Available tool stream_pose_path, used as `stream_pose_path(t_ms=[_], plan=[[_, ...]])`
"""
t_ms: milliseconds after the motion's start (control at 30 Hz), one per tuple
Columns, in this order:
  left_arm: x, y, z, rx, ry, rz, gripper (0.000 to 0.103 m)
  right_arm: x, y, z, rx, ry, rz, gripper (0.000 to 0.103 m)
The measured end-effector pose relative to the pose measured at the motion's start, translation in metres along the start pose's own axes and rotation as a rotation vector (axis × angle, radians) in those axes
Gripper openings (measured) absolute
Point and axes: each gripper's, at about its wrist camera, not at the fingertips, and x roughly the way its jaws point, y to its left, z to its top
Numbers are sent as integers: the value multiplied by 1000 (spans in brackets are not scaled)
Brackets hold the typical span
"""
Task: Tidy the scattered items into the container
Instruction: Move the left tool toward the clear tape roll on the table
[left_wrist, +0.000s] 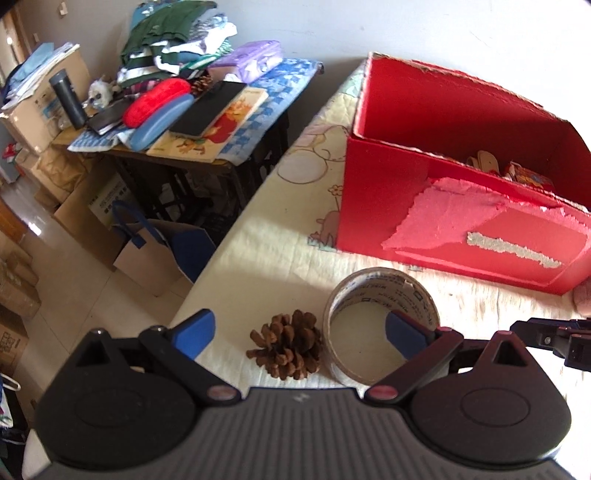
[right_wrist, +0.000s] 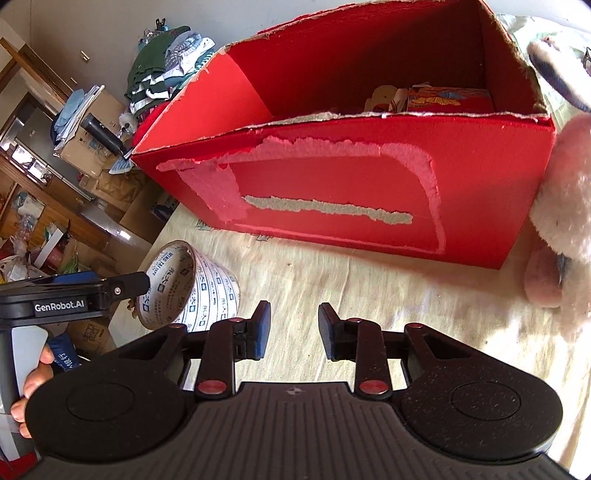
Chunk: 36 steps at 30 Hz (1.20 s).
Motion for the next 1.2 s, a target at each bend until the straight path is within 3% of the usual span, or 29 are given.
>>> stream_pose_path(t_ms=[167,333,400,733,867,1000,1100,1200], plan=[[8,-3,0,70,-8,-42,98,1,6,1,13,-1,14,30],[16,0,9,156,4,-115,91,6,21,9,43,-13,30,31],[22,2,13,189,23,-147,76,10,28,10,53,-13,22,31],[40,12,17,336,71,-314,63,22,65,13,69,-18,-34,31],[51,13,19,369,112,-371,45,31,77,13,71,-4,-79,31],[57,12,19,395,124,-406,37,38,82,12,82,6,-118,31],[60,8,18,424,134,-420,16,43,85,13,95,26,-143,28],[63,5,19,443,134,-419,16,45,85,14,120,38,-145,22]])
